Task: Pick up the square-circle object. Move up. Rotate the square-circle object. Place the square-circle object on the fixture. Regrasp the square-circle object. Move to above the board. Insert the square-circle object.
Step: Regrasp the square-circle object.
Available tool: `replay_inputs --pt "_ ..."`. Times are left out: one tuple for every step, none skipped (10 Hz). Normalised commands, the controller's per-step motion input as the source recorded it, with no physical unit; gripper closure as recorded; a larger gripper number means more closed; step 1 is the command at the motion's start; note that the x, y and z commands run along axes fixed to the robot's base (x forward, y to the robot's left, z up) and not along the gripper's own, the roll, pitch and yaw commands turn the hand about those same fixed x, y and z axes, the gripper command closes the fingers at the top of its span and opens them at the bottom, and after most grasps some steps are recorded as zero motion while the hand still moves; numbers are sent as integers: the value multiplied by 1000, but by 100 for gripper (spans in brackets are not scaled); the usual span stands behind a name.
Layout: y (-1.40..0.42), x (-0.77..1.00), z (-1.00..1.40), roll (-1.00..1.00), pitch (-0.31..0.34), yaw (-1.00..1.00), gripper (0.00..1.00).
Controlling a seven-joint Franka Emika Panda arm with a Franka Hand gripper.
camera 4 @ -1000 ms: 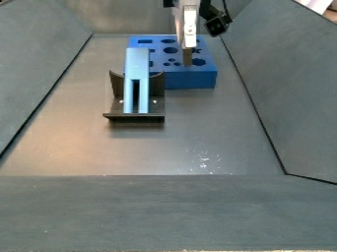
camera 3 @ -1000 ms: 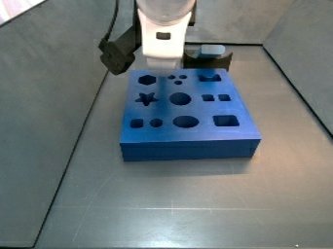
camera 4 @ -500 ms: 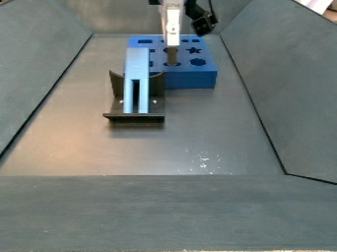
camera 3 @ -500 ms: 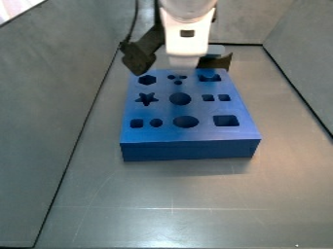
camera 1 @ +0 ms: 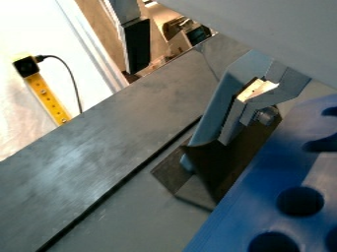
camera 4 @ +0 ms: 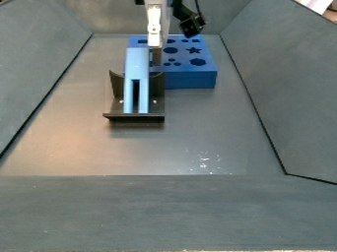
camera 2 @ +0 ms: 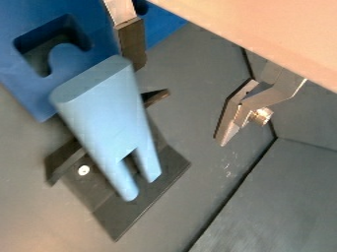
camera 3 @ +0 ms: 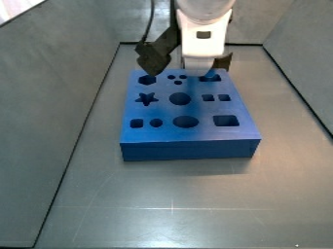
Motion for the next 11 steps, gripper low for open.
replay_inputs --pt "-13 902 -44 105 135 -3 0" --pt "-14 793 -33 108 148 28 0" --pt "-14 716 -32 111 154 50 0" --pt "-16 617 -31 112 152 73 0" --pt "-21 547 -32 108 147 86 0" --pt "-23 477 -26 106 141 96 0" --pt "-27 405 -22 105 137 102 0" --pt "-29 314 -24 103 133 110 0" --pt "-30 252 -21 99 126 110 0" --pt "-31 168 -22 101 126 109 0" --pt "0 0 0 0 0 0 100"
